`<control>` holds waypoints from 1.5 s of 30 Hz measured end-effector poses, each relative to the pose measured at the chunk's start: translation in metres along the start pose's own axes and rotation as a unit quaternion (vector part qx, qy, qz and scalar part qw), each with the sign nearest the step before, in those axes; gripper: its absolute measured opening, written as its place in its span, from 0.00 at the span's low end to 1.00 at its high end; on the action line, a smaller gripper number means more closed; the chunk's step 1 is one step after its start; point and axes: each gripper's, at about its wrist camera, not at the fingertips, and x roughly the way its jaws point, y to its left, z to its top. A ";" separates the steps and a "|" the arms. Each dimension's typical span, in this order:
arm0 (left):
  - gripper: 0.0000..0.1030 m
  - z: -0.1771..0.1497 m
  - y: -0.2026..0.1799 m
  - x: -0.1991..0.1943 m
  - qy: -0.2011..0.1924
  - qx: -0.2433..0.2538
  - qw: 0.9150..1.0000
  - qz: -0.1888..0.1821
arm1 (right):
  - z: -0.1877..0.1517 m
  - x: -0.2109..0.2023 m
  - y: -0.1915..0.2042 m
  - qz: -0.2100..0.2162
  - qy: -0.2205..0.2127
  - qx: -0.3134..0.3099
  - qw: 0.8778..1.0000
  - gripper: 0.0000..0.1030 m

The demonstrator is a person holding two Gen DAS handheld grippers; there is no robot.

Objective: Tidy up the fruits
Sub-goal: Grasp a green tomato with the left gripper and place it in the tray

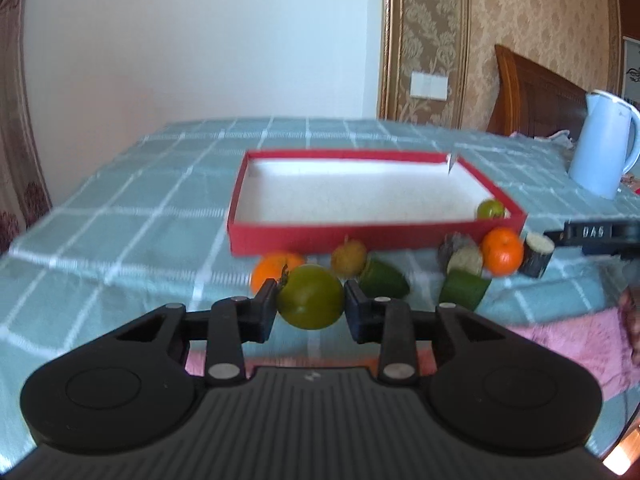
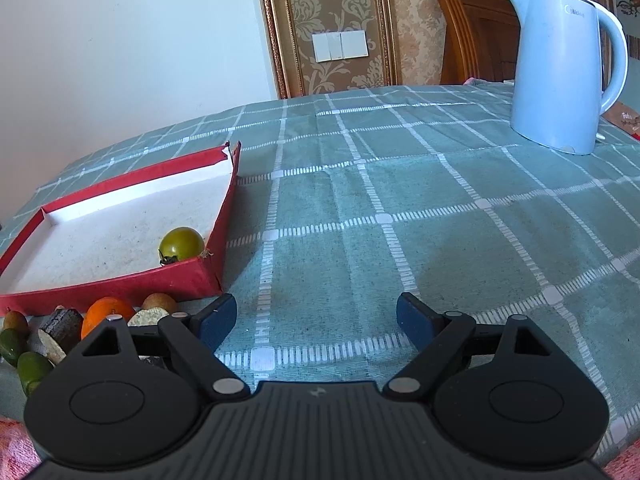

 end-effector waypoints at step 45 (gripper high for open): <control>1.00 -0.024 0.019 0.032 0.024 -0.034 0.998 0.039 | -0.005 -0.019 -0.009 0.033 -0.059 0.020 0.997 0.88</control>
